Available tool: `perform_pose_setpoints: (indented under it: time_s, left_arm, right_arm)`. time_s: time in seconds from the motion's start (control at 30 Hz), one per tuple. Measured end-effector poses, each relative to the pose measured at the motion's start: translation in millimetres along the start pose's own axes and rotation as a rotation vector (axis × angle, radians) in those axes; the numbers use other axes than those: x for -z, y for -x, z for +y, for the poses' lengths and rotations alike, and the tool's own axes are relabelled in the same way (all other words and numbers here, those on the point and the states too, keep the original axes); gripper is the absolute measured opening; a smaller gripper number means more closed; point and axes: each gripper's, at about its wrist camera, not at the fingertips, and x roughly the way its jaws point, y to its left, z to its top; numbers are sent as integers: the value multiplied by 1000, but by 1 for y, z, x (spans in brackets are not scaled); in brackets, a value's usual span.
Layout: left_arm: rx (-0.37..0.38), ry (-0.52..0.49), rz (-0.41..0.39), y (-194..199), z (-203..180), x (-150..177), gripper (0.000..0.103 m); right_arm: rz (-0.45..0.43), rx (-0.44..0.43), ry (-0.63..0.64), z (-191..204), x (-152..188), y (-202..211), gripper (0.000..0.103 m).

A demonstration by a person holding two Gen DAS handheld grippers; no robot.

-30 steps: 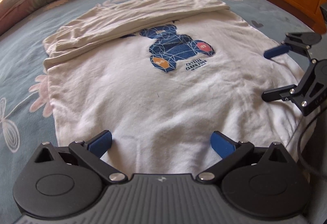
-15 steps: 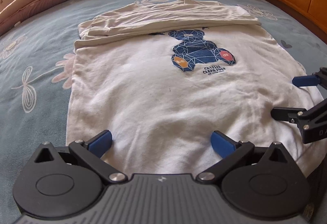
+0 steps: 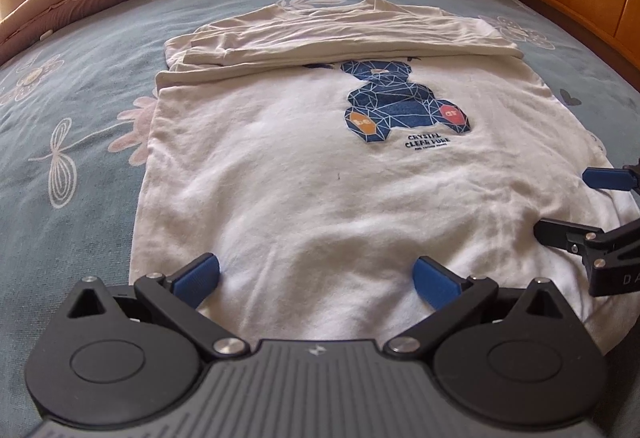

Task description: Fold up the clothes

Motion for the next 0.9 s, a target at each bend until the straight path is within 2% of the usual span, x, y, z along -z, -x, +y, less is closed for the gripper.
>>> perform_pose_setpoints:
  time_s: [0.13,0.3,0.43,0.63,0.77,0.83,0.9]
  left_arm:
    - [-5,20,3,-1,0,-1,103]
    - [10,-24,-18,4,1,7,103]
    - [27,-62,6,14,5,17,103]
    - [43,-23,52,35,18,28,102]
    - [142,-3,-54,42,12,3,102]
    - [184,-23,-61,33,2,-5,102]
    - [225,-44,-61,23,-9,-12,102]
  right_arm:
    - [-8,5,-1,1,2,1,103]
    - [-6,-9,11,-1,5,6,103]
    - [21,-52,41,-10,14,19,103]
    - [65,-96,32,-25,18,42,103]
    - [25,-121,-22,-26,-2,49,103]
    - [-17,-148,-12,-18,-16,43,103]
    - [-19,-123,22,-7,-26,28,103]
